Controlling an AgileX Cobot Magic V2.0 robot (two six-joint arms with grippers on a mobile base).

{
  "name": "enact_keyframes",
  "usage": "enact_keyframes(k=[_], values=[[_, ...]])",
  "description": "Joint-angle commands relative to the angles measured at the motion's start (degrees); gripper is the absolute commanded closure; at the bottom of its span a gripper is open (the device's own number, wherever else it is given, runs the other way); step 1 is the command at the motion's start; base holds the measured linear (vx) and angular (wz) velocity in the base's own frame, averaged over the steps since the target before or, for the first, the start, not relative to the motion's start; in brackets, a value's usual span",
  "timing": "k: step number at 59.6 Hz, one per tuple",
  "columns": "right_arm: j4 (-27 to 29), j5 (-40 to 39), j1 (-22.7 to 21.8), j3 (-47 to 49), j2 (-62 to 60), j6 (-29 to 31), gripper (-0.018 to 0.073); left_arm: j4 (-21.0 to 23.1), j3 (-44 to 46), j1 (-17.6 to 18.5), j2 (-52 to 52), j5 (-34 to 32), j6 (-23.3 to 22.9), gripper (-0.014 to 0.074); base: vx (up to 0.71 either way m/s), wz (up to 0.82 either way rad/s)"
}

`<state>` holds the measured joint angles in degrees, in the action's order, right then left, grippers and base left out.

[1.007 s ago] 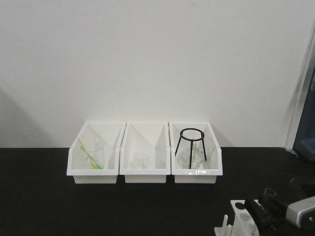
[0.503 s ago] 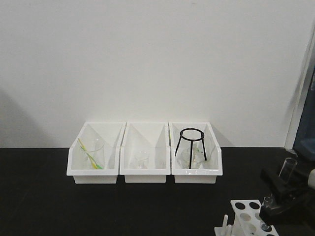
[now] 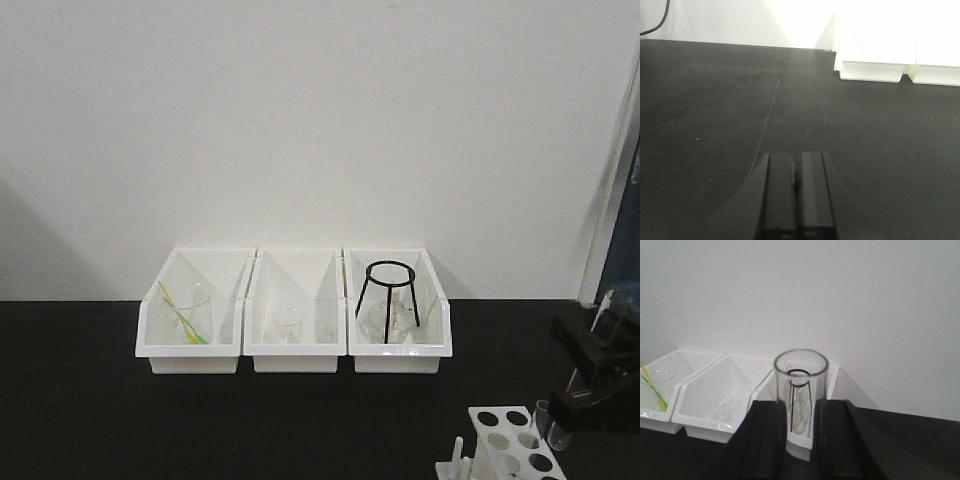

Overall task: Flip and reinsert test tube from rack
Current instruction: 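Lift the glass tube up out of the rack with the right gripper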

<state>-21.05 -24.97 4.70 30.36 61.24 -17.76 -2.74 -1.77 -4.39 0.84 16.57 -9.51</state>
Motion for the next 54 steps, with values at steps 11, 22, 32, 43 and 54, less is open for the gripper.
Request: enact_keyframes(k=[11, 22, 32, 43, 54], values=[[-17.7, -4.9, 0.0, 2.1, -1.1, 7.6, 0.044, 0.2, -0.1, 0.4, 0.7, -5.0, 0.0, 0.0603, 0.0, 0.0], [-25.1, -3.2, 0.0, 2.1, -1.1, 13.9, 0.044, 0.2, -0.1, 0.4, 0.7, -5.0, 0.0, 0.0603, 0.0, 0.0], [-25.5, -2.7, 0.0, 2.1, -1.1, 24.4, 0.044, 0.2, -0.1, 0.4, 0.7, -5.0, 0.0, 0.0603, 0.0, 0.0], [-29.2, -2.4, 0.0, 2.1, -1.1, 39.9, 0.044, 0.2, -0.1, 0.4, 0.7, -5.0, 0.0, 0.0603, 0.0, 0.0], [-32.0, 0.1, 0.0, 2.1, -1.1, 52.6, 0.044, 0.2, -0.1, 0.4, 0.7, -5.0, 0.0, 0.0603, 0.0, 0.0]])
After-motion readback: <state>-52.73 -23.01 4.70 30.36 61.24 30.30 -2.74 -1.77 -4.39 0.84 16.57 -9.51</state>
